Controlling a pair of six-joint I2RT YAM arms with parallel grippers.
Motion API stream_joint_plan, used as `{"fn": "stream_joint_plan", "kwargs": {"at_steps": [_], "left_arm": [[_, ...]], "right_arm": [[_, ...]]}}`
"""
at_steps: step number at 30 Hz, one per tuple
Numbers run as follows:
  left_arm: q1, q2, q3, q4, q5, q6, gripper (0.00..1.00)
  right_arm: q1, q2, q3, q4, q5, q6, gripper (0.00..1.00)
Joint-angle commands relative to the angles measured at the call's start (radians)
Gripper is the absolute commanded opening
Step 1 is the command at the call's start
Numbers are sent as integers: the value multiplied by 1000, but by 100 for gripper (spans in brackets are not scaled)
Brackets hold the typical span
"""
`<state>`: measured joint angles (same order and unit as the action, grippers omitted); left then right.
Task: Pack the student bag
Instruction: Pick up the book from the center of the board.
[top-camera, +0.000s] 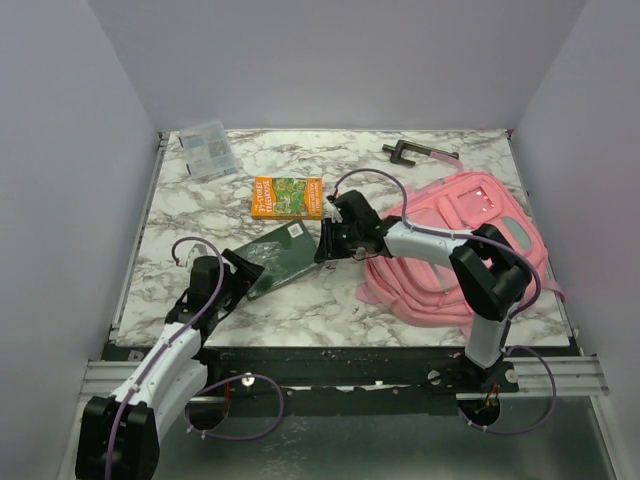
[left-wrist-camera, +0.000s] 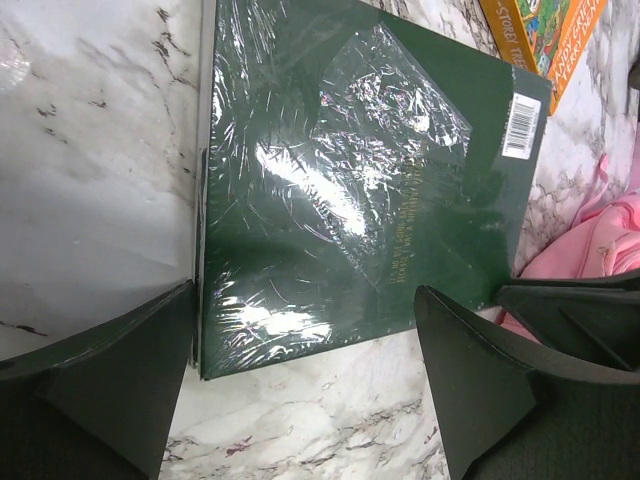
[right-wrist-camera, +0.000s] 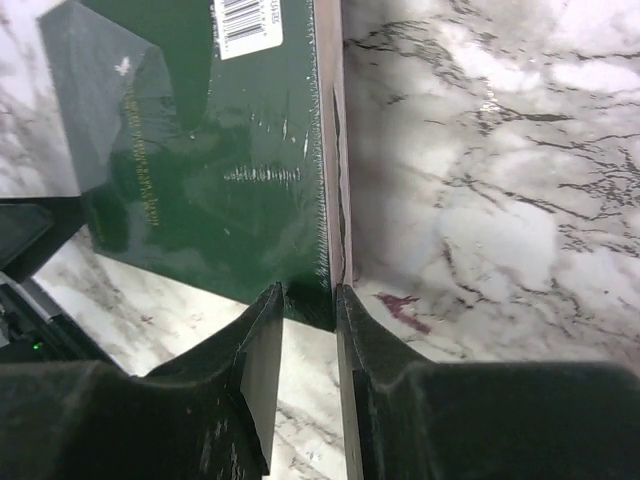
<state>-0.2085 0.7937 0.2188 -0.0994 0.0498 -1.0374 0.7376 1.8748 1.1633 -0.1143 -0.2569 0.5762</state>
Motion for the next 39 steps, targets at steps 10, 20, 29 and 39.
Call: {"fn": "stream_joint_plan", "kwargs": {"at_steps": [10,20,29,39], "left_arm": [[-19,66,36,63,160,-117,90],[-22,311,175,168,187,-126,90],[-25,477,183,260,254,-161,90],[-25,439,144,273,228,-159,91]], "right_arm": [[94,-8,180,-34,-9,-19,34],[-3,150,282,-28,44,-83,48],[-89,190,335,-72,79,-57,77],[-174,38,79,25,35,119,93]]}}
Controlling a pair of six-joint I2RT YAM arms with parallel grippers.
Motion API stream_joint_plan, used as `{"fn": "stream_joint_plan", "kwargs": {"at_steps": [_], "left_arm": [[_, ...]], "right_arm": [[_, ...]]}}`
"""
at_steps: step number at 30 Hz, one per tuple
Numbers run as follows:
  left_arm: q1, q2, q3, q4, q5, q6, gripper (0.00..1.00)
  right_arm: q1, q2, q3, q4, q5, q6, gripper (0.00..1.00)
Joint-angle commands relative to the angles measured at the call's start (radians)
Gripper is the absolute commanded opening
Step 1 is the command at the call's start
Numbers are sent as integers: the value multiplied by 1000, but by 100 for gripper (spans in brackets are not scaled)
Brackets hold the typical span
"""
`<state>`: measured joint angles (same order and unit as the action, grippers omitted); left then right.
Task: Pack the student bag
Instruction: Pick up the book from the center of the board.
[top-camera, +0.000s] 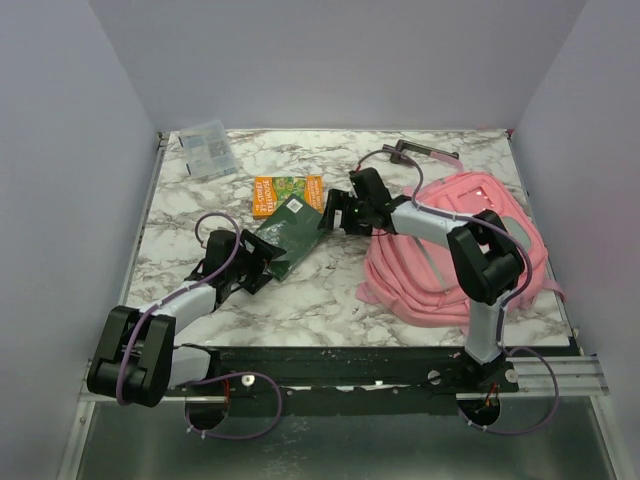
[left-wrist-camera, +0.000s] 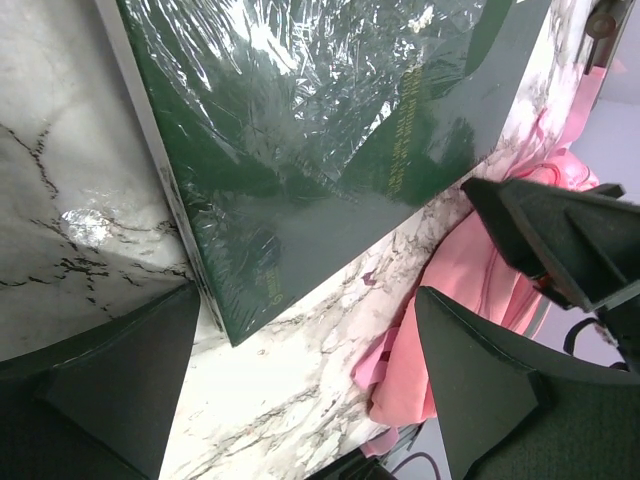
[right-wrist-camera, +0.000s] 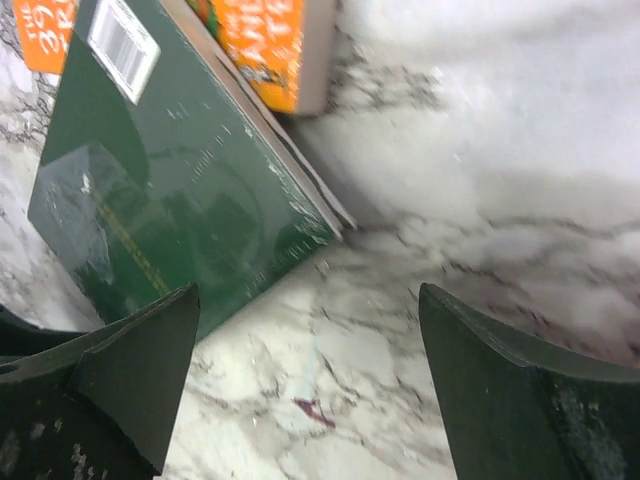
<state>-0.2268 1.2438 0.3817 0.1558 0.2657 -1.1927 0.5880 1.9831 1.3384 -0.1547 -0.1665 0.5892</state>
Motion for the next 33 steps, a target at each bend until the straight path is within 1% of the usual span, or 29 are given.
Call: {"fn": "stream_joint_plan", "kwargs": {"at_steps": [1,3,5,7,11,13,14,18,21,26,30,33], "left_arm": [[-7,-4,-18,19,13,-1,91],[-6,6,-20,21,18,-2,91],[-6,15,-21,26,27,-3,91],[-7,17,-24,30,25,-5,91],[-6,17,-25,34,32,-13,91],[-6,16,-29,35,32,-13,91],[-7,13,-29,34,32,-12,91],[-6,7,-36,36,33,-13,91],[-6,9,-35,37,33,-17,91],[-7,23,-30,49,52,-26,91],[-7,21,-32,59,55,-32,91],[-7,22,-32,64,59,-35,91]], "right_arm": [[-31,-85,-128,96,-64,122,93],[-46,-86,-169,182,-132,150,93],[-55,-54,-176,233,-219,195,91],[-56,-31,-220,357,-269,249,89],[-74,6,-320,622,-306,419,85],[-82,26,-345,707,-296,481,82],[-86,34,-351,728,-289,505,81],[-89,57,-352,750,-228,565,80],[-91,109,-344,789,-236,633,77],[-88,185,-371,968,-255,759,73],[-84,219,-365,1025,-258,784,69],[-75,248,-346,1039,-262,791,62]]}}
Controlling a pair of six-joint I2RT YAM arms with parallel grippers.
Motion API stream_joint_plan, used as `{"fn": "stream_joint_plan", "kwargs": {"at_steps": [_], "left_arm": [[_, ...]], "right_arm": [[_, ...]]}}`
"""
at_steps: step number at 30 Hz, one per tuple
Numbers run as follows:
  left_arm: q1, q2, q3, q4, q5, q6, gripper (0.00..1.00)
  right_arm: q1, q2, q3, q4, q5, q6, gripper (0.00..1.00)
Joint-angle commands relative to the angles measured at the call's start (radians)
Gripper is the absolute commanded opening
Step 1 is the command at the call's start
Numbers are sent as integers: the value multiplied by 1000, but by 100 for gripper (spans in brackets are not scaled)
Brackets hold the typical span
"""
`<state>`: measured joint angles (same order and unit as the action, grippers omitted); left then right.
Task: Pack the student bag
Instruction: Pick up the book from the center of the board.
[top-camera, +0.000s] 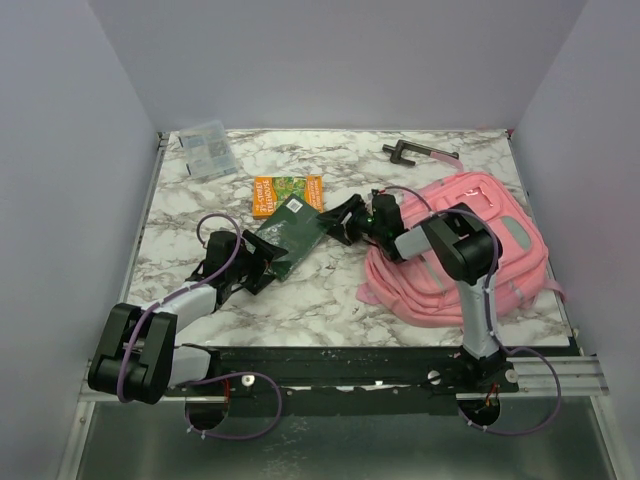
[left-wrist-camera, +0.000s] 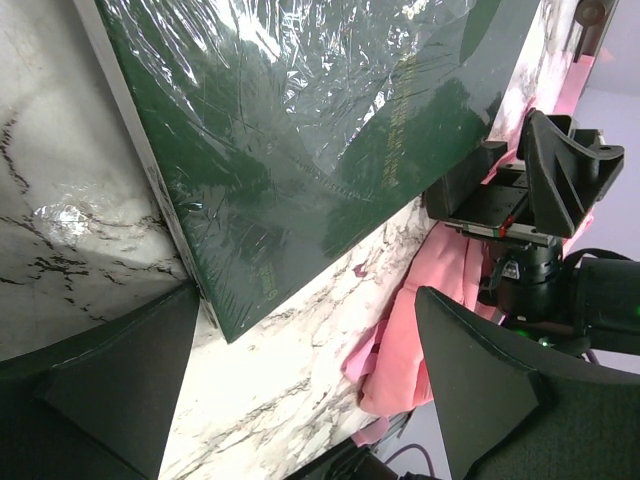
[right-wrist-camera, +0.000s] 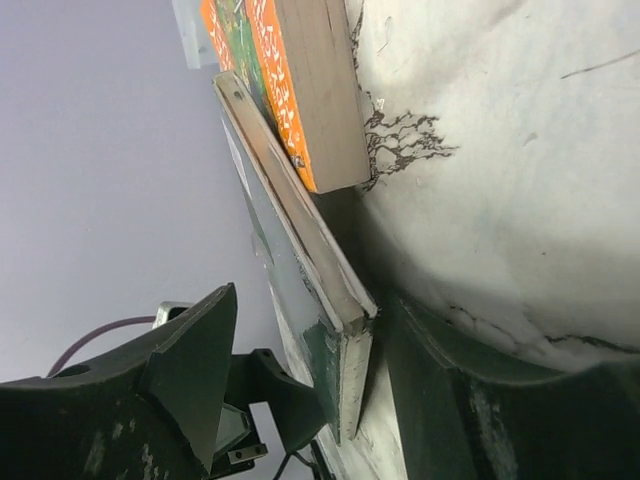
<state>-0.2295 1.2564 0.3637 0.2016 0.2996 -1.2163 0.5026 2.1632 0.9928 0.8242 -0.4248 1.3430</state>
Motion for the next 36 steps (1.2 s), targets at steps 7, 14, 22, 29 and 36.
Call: {"fn": "stream_joint_plan", "kwargs": {"at_steps": [7,14,22,29,36], "left_arm": [[-4,-24,-30,22,45,-4,92],[2,-243,-83,15,72,33,97],[10,-626,-64,-211,61,78,98],[14,-717,11,-249,165,42,98],[12,-622,71,-7,304,-91,98]], "right_arm": [[25,99,1,154,-5,64,34],[24,-7,-33,193,-30,88,7],[-9,-209,-88,286,-77,211,0],[-65,-386,-206,416,-69,358,0],[-82,-503,-310,504,-85,432,0]]}}
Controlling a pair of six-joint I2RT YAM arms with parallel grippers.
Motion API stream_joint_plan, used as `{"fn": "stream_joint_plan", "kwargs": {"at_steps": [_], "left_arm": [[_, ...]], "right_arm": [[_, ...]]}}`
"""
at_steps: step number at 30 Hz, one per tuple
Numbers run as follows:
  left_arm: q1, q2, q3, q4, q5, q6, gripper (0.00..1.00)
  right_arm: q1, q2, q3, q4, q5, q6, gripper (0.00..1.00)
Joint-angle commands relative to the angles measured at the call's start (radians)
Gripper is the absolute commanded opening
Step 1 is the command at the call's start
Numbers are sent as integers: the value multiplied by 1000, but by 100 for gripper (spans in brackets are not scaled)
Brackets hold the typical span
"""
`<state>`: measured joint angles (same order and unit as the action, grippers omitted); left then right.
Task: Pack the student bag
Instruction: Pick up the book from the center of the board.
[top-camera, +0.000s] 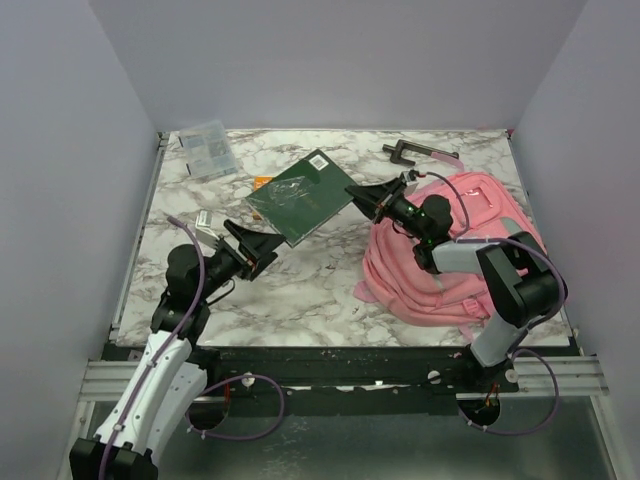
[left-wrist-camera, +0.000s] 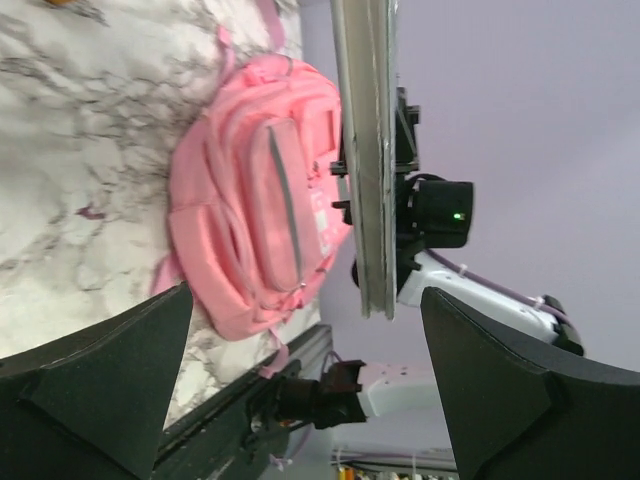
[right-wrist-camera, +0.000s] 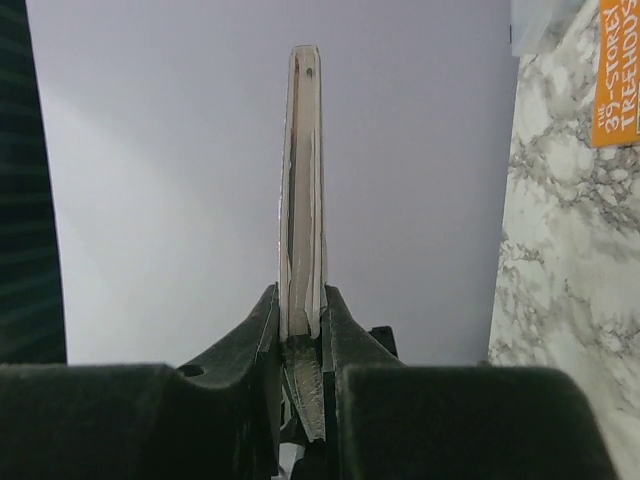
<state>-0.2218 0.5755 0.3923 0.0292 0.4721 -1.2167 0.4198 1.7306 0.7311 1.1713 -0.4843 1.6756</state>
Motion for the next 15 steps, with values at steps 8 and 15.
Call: {"fn": "stream_joint_plan", "kwargs": {"at_steps": [8,15], "left_arm": [[-93,183,74,348,74,-176,92],[-227,208,126,416,-135,-141,68]], "right_arm": [[3,-171,-166,182,64,97,0],[28,-260,-274,209,211,91,0]]}}
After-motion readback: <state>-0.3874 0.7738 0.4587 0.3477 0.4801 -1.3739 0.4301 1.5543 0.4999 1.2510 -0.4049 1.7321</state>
